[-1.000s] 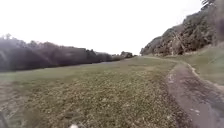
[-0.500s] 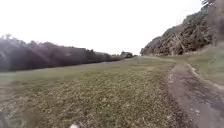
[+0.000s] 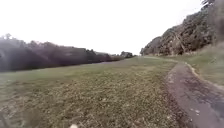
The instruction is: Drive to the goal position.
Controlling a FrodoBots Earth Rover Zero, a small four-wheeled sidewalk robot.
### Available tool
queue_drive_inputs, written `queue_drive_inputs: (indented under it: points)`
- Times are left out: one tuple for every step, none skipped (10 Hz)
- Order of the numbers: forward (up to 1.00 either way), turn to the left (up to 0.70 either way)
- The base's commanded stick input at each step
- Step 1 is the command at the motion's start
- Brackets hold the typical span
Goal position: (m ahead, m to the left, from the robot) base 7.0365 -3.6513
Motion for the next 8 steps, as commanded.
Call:
queue_drive_inputs:
  points:
    - [0.05,0.00]
    - [0.06,0.00]
    - [0.06,0.00]
    - [0.06,0.00]
    - [0.06,0.00]
    - [0.06,0.00]
    - [0.06,0.00]
    - [0.06,0.00]
